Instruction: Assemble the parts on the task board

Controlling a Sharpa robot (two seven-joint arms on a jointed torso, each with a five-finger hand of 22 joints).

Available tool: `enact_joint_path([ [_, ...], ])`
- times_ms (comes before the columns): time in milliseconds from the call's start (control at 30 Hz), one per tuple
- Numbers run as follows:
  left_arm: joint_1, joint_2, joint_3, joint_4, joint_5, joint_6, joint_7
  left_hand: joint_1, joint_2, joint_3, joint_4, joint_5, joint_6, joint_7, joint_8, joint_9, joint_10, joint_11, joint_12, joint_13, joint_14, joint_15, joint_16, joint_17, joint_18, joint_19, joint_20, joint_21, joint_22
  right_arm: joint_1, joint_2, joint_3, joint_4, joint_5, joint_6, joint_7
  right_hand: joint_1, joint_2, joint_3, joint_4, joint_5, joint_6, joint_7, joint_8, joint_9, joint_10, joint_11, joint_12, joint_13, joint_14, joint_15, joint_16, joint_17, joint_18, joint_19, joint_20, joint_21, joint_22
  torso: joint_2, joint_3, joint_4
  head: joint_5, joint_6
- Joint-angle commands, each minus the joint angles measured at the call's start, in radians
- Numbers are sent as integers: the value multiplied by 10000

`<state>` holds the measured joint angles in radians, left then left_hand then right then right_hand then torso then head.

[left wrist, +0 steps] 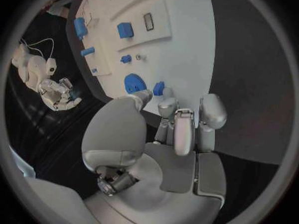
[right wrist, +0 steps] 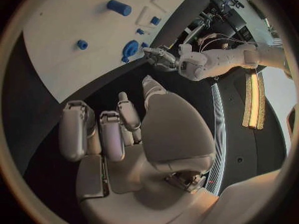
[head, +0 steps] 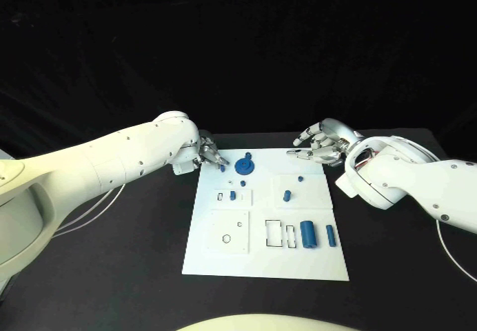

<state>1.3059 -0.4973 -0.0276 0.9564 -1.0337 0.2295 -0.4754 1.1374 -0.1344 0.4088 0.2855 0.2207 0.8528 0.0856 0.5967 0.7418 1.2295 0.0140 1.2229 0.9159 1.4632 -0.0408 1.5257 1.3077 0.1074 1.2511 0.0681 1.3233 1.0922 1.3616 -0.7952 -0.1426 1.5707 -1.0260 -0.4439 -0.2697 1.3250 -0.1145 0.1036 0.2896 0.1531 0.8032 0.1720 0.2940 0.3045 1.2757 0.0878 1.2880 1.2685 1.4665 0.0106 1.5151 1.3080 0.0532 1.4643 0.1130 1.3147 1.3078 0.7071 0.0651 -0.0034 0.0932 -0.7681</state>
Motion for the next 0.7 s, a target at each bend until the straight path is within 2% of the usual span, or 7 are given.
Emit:
enact_joint_path([
  [33, 0, 27, -2, -5, 110, 329, 121, 163, 34, 73, -22, 25, 58, -19, 54, 24, 41, -22, 35, 8, 746, -42, 44, 1526, -50, 20, -5, 46, 23, 0, 8, 1, 5, -87, 23, 93, -41, 30, -61, 19, 18, -19, -9, 65, -10, -37, 1, -18, 9, 713, 4, -38, 1339, 56, -78, 7, -31, 1050, -1, 1, -5, 3, -6],
  [433, -1, 19, -12, -23, 270, 280, 128, 1146, 234, 830, -242, 38, 80, -156, 244, 147, 76, -152, 3, -27, 754, -160, 52, 1545, -53, 15, -93, 56, 56, 0, 11, 1, -3, -56, 21, 95, -27, 58, -64, 16, 19, -7, -14, 78, -8, -18, -4, 3, 20, 719, 1, -30, 1359, 53, -70, 4, -23, 1057, -4, 0, -4, 8, -9],
  [533, -1, -1, -13, -15, 474, 103, 144, 1446, 291, 1563, -444, 46, 23, -205, 577, 473, 83, -208, -41, -72, 749, -206, 43, 1524, -54, 9, -129, 61, 70, -1, 10, 1, -9, -54, 17, 97, -27, 58, -64, 16, 19, -7, -14, 78, -8, -18, -4, 3, 20, 719, 1, -30, 1359, 53, -70, 4, -23, 1057, -2, 2, -3, 13, -10],
  [700, -1, -109, -13, 51, 812, -230, 204, 1453, 201, 2651, -785, 40, -166, -198, 953, 906, 131, -210, -63, -100, 748, -209, 36, 1511, -60, 23, -154, 88, 118, -1, -3, 1, -15, -54, 15, 97, -27, 58, -64, 16, 19, -7, -14, 78, -8, -18, -4, 3, 20, 719, 1, -30, 1359, 53, -70, 4, -23, 1057, -9, 2, 5, 18, -15],
])
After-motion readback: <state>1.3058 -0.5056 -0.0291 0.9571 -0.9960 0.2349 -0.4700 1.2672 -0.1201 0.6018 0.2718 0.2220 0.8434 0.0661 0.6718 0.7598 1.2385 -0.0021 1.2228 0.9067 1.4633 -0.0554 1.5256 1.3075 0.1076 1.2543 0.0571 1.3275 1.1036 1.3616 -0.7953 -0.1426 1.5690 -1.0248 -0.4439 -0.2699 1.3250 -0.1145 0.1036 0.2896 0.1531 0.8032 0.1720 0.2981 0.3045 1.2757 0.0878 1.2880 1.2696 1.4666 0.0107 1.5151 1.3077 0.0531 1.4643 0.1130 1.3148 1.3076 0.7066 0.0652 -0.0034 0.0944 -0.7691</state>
